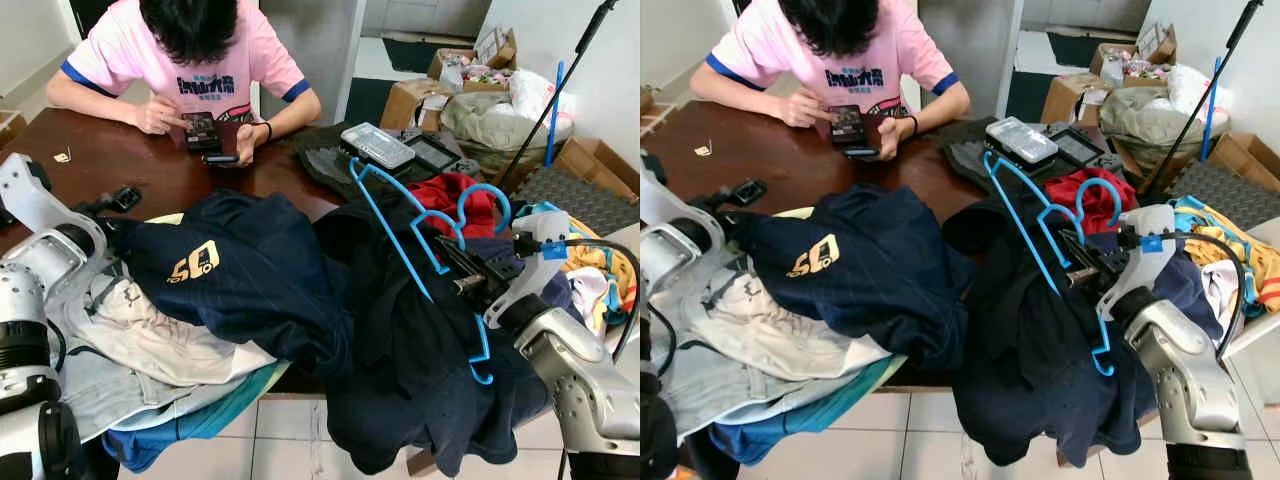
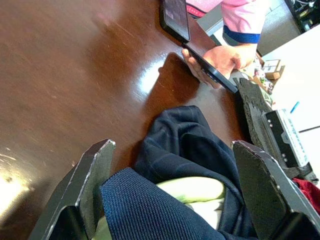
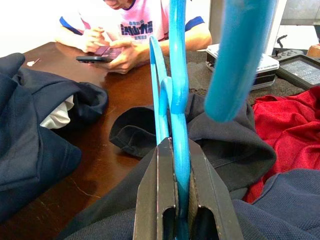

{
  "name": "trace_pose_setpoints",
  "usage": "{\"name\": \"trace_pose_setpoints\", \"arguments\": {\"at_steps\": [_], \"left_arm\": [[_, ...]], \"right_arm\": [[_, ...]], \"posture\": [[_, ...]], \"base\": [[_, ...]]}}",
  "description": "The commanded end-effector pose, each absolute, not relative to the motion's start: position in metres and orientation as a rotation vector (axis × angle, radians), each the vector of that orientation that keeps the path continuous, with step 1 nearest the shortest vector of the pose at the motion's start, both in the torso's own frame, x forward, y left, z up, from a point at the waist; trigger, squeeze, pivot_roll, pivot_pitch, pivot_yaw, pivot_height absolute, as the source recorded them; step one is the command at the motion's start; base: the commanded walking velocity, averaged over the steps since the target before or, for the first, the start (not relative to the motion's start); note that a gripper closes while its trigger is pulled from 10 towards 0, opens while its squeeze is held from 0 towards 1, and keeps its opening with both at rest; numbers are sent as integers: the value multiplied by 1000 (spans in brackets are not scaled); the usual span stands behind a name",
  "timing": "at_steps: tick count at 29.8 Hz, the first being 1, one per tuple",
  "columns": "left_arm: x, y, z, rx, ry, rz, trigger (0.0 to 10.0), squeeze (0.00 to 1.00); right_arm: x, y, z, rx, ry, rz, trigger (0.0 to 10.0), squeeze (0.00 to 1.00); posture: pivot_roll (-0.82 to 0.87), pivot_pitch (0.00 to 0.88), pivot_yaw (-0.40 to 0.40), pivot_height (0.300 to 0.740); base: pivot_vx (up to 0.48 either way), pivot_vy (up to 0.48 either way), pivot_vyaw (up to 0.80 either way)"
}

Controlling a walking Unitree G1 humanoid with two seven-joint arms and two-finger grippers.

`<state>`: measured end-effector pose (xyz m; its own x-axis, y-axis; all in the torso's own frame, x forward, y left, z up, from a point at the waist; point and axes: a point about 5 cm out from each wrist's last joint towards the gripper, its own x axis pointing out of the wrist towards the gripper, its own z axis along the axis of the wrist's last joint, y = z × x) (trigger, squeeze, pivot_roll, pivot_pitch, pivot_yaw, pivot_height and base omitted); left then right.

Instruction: Hang hanger

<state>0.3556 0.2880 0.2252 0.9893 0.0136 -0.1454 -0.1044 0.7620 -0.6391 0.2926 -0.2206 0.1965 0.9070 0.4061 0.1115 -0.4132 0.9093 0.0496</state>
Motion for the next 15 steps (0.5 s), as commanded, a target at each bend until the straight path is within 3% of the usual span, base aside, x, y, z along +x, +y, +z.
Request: {"name": "trace_pose_setpoints", "arguments": {"at_steps": [1,3,4,5,6,7,15], "left_arm": [[358,278,214,-745,190,52,10000,0],[359,276,215,-756,187,42,10000,0],[359,275,216,-765,182,35,9294,0],[359,275,216,-765,182,35,9294,0],[359,273,218,-775,175,27,3020,0],[359,272,220,-781,170,13,0,0],[359,262,229,-788,182,-45,0,0]], "right_arm": [[290,-222,198,57,-95,427,10000,0],[290,-222,198,57,-93,427,10000,0],[290,-222,198,56,-93,427,10000,0],[290,-222,198,56,-93,427,10000,0],[290,-222,198,56,-93,427,10000,0],[290,-222,199,56,-93,427,10000,0],[292,-220,199,59,-97,428,10000,0]], "posture": [[62,146,-63,740],[62,147,-65,740],[64,146,-66,740],[64,146,-66,740],[64,146,-66,740],[64,146,-66,740],[71,143,-63,740]], "base": [[0,0,0],[0,0,0],[0,0,0],[0,0,0],[0,0,0],[0,0,0],[0,0,0]]}}
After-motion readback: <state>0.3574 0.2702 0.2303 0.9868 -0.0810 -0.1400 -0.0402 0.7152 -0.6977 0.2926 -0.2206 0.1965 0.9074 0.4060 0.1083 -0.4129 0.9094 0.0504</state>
